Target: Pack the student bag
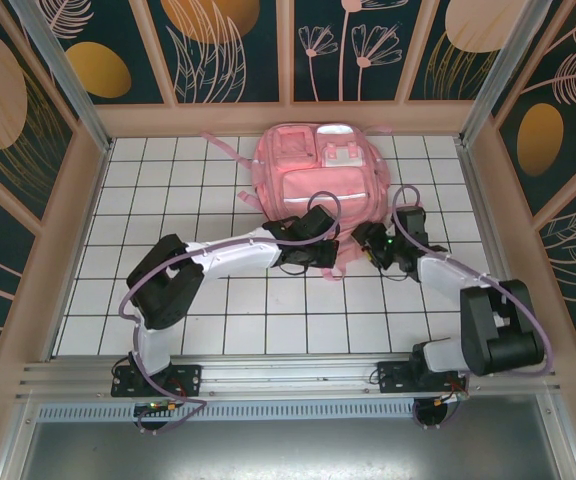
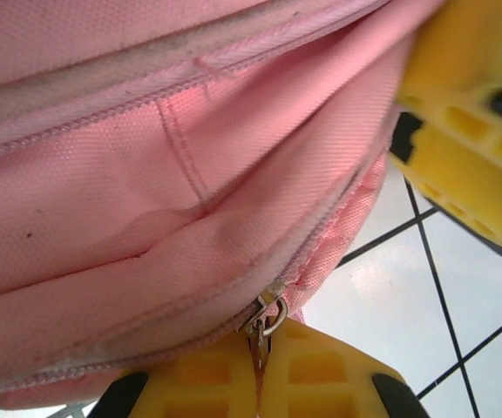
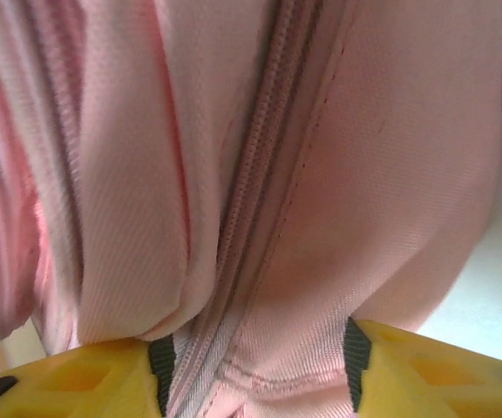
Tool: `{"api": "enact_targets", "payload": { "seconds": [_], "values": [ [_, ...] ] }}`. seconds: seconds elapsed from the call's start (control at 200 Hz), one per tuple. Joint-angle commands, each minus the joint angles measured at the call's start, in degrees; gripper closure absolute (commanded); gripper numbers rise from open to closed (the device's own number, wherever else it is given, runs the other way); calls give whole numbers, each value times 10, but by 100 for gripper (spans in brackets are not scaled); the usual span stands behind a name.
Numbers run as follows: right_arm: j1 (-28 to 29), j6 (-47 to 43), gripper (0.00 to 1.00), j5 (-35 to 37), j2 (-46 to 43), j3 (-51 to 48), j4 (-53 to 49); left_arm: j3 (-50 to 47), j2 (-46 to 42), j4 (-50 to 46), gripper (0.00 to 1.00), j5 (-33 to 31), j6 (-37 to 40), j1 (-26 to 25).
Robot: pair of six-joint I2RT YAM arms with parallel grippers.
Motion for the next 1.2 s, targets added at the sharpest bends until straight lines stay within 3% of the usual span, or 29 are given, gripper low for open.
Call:
{"api": "enact_targets", "payload": {
  "seconds": [0.0, 0.125, 0.641, 1.036, 1.196],
  "values": [
    [19, 21, 60, -4, 35, 16, 40, -4, -39, -8, 100, 8, 21, -7],
    [16, -1, 100, 22, 54, 14, 39, -4, -53, -26, 100, -13, 42, -7],
    [-34, -110, 100, 142, 19, 68, -69, -78, -111, -84, 100, -115, 88, 8],
    [-85, -163, 100, 220, 16, 130, -122, -165, -169, -13, 100, -71, 91, 107],
    [-102, -184, 100, 198, 19, 149, -131, -178, -164, 36, 100, -22, 79, 125]
  ]
}}
